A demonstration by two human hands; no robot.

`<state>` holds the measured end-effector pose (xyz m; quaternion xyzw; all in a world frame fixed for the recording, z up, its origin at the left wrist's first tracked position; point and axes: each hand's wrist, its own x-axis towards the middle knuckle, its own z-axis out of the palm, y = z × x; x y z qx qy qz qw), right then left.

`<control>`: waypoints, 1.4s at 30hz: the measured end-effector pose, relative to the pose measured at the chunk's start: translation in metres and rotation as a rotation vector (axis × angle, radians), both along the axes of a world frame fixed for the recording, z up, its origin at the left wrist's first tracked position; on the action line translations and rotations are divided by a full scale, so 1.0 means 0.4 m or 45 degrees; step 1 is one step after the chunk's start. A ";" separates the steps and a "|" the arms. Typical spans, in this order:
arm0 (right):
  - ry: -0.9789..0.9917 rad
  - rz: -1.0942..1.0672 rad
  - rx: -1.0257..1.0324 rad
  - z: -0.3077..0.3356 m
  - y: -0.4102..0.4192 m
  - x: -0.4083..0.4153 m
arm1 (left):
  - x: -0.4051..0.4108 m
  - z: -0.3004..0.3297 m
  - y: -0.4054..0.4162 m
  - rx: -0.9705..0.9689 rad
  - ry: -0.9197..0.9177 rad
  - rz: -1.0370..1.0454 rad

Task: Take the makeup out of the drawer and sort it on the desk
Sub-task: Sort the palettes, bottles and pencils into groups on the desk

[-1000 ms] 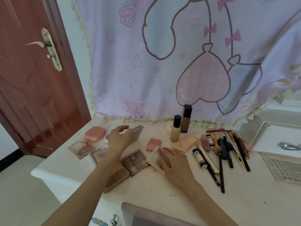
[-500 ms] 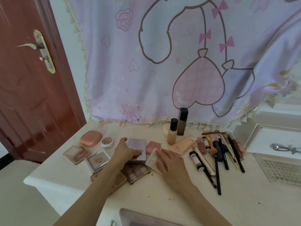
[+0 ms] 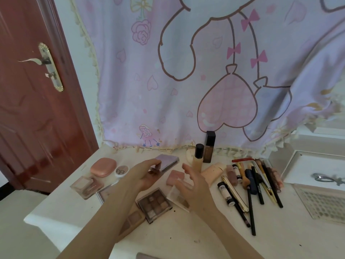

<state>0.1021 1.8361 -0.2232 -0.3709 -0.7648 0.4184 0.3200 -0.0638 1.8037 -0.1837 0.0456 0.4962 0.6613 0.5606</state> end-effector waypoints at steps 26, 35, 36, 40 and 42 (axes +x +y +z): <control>0.640 -0.110 -0.341 0.125 0.008 -0.087 | -0.025 0.079 -0.062 0.011 1.678 -0.271; 0.707 -0.057 -0.411 0.121 -0.005 -0.064 | -0.001 0.093 -0.084 0.408 1.888 -0.557; 0.713 -0.055 -0.409 0.122 -0.006 -0.062 | 0.001 0.093 -0.085 0.423 1.890 -0.547; 0.759 -0.064 -0.425 0.119 -0.010 -0.059 | 0.003 0.099 -0.085 0.471 1.947 -0.530; 0.767 -0.055 -0.442 0.114 -0.011 -0.060 | -0.004 0.098 -0.087 0.460 1.980 -0.532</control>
